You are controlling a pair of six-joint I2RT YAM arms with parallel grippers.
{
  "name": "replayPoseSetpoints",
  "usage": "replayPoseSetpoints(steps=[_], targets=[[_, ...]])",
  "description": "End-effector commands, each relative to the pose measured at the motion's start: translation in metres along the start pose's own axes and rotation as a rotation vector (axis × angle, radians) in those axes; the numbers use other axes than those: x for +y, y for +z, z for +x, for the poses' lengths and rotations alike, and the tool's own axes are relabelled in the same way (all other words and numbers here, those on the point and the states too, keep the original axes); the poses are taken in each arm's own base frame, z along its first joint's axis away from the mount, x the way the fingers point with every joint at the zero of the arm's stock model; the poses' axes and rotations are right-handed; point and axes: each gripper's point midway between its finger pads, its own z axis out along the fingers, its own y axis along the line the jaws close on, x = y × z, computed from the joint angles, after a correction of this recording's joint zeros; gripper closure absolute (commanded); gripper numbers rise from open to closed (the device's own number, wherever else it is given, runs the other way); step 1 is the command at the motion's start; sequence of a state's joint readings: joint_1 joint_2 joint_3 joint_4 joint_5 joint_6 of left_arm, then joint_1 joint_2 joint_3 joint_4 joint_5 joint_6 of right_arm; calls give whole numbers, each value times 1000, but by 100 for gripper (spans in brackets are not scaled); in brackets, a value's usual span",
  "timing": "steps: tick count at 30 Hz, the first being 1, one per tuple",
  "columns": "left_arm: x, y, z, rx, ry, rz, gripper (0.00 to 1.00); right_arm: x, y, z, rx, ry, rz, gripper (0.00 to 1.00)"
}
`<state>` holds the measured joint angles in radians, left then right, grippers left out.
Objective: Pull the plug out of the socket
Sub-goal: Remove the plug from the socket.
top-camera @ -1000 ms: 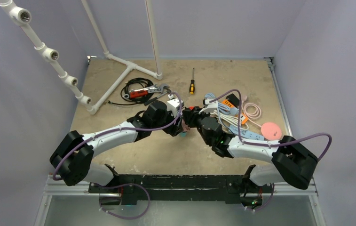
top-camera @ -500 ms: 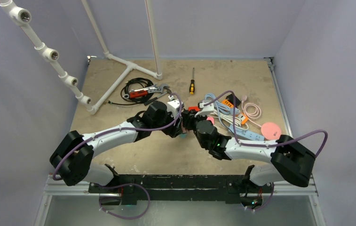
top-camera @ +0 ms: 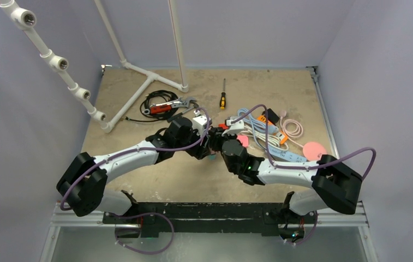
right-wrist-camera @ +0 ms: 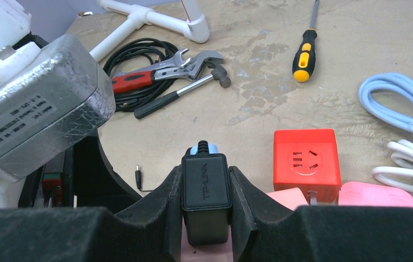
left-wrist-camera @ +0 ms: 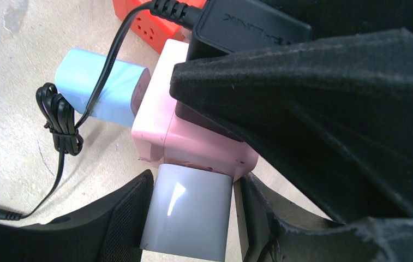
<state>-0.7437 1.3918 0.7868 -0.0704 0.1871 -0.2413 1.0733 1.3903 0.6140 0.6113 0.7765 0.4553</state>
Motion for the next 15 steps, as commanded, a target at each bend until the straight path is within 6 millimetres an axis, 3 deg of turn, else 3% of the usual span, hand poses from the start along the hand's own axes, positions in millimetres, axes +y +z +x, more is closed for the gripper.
replayPoseSetpoints(steps=[1,5,15], targets=[[30,-8,-48,-182,-30,-158,100,17,-1,-45,-74,204,-113,100],[30,-8,-47,-180,-27,-155,100,-3,7,-54,-73,248,-146,100],[35,-9,-49,-183,-38,-170,100,-17,6,-65,-118,211,-77,100]])
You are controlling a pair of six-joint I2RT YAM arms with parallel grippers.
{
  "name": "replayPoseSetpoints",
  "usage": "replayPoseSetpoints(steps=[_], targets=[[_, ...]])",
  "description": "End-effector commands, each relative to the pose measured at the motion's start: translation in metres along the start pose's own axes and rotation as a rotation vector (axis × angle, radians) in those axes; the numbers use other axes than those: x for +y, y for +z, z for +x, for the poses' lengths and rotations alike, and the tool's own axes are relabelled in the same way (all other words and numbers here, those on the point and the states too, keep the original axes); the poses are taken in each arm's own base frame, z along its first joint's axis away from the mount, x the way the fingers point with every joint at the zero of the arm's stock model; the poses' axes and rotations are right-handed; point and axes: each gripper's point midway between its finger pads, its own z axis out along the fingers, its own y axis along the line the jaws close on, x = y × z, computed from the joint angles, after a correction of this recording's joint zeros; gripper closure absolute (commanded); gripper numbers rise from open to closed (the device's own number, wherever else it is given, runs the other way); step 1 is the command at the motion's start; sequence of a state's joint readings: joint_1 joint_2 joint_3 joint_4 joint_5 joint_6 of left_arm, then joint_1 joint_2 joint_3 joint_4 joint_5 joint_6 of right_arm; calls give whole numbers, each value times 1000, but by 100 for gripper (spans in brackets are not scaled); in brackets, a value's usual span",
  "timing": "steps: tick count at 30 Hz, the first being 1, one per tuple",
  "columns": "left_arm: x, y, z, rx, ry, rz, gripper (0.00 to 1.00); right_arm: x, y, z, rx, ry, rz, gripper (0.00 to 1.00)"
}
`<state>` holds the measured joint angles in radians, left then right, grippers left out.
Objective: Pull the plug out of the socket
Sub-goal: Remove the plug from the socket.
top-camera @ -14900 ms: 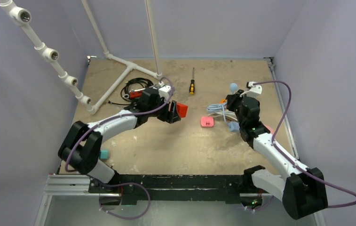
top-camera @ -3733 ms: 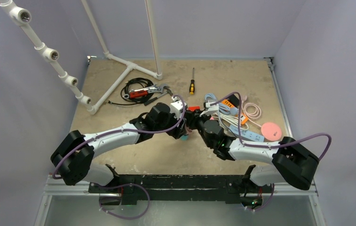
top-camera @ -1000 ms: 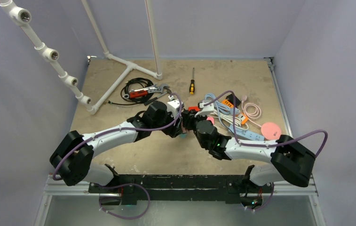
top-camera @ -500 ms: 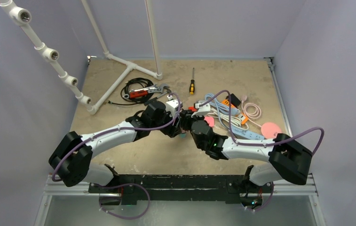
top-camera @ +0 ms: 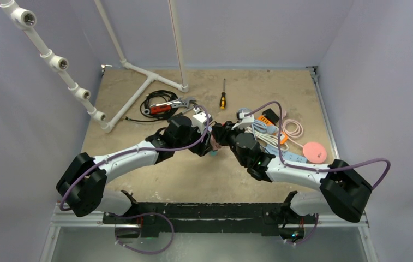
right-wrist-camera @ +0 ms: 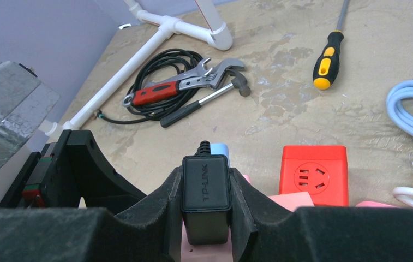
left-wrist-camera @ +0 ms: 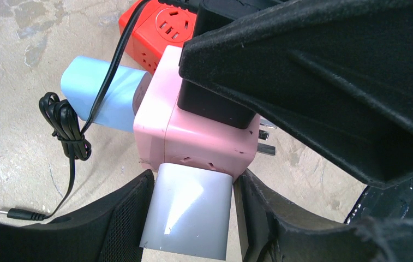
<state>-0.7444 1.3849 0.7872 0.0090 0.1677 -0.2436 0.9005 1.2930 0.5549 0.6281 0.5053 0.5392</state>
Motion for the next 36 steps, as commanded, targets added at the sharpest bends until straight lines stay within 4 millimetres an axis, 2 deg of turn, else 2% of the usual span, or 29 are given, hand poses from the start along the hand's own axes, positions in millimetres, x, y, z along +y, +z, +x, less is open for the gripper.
replayPoseSetpoints(steps=[1,6,10,15,21,25,29,33,36], targets=[[38,-8,-28,-96,-48,-172,100,7,-6,-45,-153,57,22,100],[42,-9,-30,-105,-66,-174,100,22,-13,-37,-161,-25,88,100],[44,-10,-31,-108,-74,-175,100,29,-12,-28,-153,-80,136,100],[45,-11,-32,-109,-77,-178,100,25,-16,-33,-168,-84,157,100],[47,-9,-28,-96,-75,-192,100,36,-12,-40,-145,-35,38,100],[52,-8,-24,-81,-72,-212,100,23,2,-45,-99,21,-34,100],[53,-6,-22,-71,-71,-213,100,11,8,-50,-83,41,-56,100],[53,-4,-20,-59,-74,-213,100,4,9,-56,-106,13,-16,100],[53,-4,-20,-63,-76,-213,100,8,4,-55,-127,-11,12,100]])
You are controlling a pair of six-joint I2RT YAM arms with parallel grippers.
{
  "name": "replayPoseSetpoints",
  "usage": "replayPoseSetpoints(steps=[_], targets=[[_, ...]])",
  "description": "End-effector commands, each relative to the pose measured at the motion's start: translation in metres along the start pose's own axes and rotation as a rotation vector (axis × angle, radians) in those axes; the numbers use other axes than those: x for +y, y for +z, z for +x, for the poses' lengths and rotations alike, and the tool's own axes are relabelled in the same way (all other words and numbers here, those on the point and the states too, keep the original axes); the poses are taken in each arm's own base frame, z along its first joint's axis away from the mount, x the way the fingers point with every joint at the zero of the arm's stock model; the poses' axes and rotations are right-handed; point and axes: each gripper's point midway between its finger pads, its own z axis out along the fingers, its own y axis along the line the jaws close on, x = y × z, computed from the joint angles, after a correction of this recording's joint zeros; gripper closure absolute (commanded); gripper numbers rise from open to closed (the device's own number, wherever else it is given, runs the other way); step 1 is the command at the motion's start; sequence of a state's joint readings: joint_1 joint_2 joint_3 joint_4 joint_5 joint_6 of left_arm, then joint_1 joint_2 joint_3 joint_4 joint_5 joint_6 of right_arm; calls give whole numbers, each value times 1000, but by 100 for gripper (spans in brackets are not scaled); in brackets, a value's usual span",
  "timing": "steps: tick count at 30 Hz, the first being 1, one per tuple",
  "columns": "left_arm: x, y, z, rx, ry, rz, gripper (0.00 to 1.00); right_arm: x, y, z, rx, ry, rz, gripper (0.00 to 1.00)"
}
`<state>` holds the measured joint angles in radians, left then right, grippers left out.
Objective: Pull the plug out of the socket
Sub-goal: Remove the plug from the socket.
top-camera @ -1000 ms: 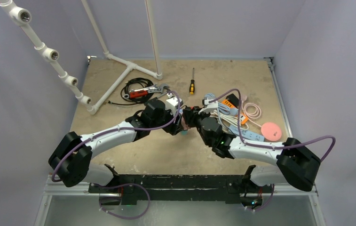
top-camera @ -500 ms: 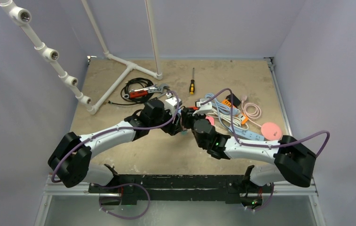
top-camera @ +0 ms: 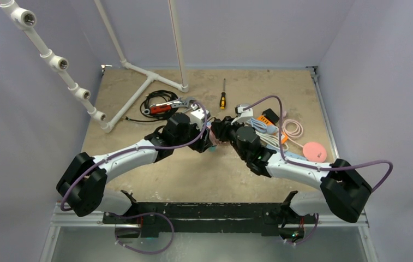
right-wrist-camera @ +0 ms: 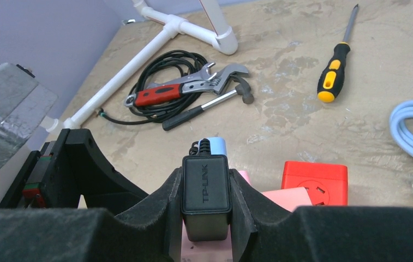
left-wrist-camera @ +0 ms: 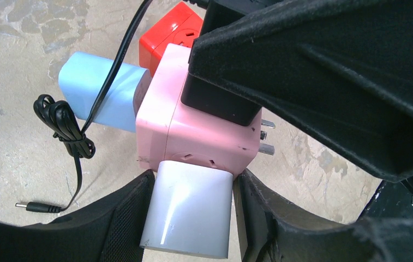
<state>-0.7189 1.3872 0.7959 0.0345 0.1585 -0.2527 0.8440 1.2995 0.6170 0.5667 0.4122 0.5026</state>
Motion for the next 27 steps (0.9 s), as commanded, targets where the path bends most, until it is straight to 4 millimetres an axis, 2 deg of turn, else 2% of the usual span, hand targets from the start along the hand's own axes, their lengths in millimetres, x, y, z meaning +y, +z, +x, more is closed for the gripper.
replayPoseSetpoints(steps=[1,6,11,16,18,19,21,27], targets=[[43,-4,-10,-28,-56,-192,100,6,-9,-42,-158,1,65,100],[44,-4,-10,-31,-61,-192,100,14,-10,-25,-144,-108,228,100],[44,-5,-12,-37,-64,-193,100,18,-9,-18,-129,-123,230,100],[45,-4,-11,-30,-63,-197,100,25,-14,-33,-152,-70,140,100],[51,-4,-12,-35,-59,-228,100,20,-8,-37,-135,-36,91,100],[53,-5,-4,-4,-59,-242,100,16,-4,-38,-120,-7,64,100],[57,-6,-1,9,-55,-259,100,6,1,-43,-103,27,15,100],[60,-5,2,24,-51,-273,100,-1,5,-46,-77,62,-50,100]])
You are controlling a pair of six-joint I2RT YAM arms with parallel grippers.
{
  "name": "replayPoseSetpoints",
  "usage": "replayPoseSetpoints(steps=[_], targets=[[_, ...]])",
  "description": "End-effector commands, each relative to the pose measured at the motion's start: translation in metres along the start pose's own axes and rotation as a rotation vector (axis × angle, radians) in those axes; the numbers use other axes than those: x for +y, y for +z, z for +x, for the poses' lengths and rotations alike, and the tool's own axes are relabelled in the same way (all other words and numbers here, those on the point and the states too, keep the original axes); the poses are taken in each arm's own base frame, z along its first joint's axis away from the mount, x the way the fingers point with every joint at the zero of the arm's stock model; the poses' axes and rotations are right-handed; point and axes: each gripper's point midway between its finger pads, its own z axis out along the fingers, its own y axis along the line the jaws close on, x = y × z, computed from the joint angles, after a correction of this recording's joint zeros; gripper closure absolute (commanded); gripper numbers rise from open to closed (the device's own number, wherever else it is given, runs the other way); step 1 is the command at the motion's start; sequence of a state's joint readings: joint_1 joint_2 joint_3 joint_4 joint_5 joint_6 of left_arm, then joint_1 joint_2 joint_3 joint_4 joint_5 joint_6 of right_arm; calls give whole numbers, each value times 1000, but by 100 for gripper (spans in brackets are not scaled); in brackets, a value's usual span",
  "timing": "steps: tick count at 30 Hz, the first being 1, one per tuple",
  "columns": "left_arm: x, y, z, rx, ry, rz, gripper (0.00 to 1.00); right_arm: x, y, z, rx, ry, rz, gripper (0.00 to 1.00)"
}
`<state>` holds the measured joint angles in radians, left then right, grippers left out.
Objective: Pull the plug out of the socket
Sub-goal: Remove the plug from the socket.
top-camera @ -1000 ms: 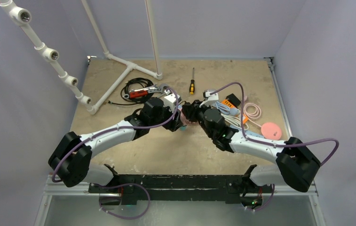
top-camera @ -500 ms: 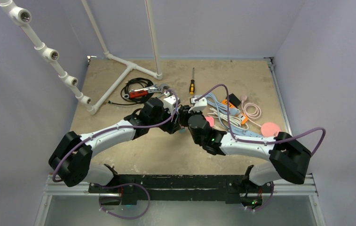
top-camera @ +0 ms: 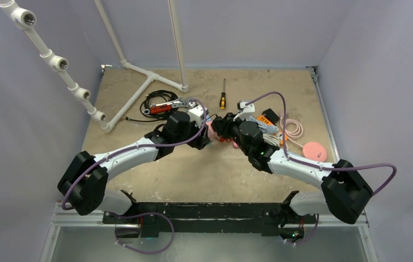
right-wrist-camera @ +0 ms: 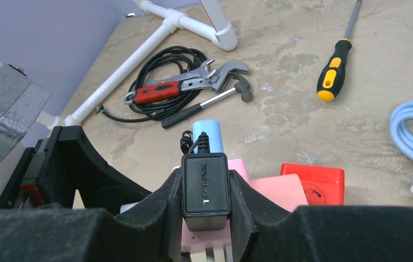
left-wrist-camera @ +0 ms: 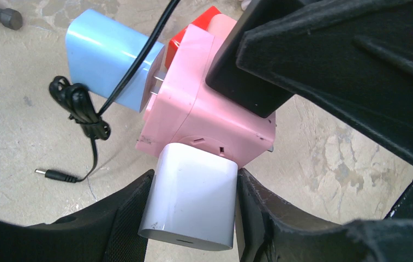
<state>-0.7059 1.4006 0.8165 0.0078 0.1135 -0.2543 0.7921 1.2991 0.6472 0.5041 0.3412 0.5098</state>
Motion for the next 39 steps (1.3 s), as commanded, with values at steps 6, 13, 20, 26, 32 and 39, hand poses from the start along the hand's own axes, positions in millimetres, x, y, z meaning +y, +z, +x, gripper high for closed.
replayPoseSetpoints(steps=[6,13,20,26,32,39], targets=[[43,-1,4,15,-48,-194,100,0,-5,-45,-162,8,42,100],[40,-2,1,1,-46,-174,100,6,-5,-23,-155,-85,218,100],[40,-3,0,-3,-47,-180,100,15,-5,-9,-143,-117,262,100],[45,-2,5,15,-46,-202,100,25,-7,-38,-157,-13,43,100],[49,1,11,38,-47,-221,100,14,-8,-54,-126,47,-109,100],[47,4,14,49,-53,-209,100,-18,-12,-68,-205,-19,113,100]])
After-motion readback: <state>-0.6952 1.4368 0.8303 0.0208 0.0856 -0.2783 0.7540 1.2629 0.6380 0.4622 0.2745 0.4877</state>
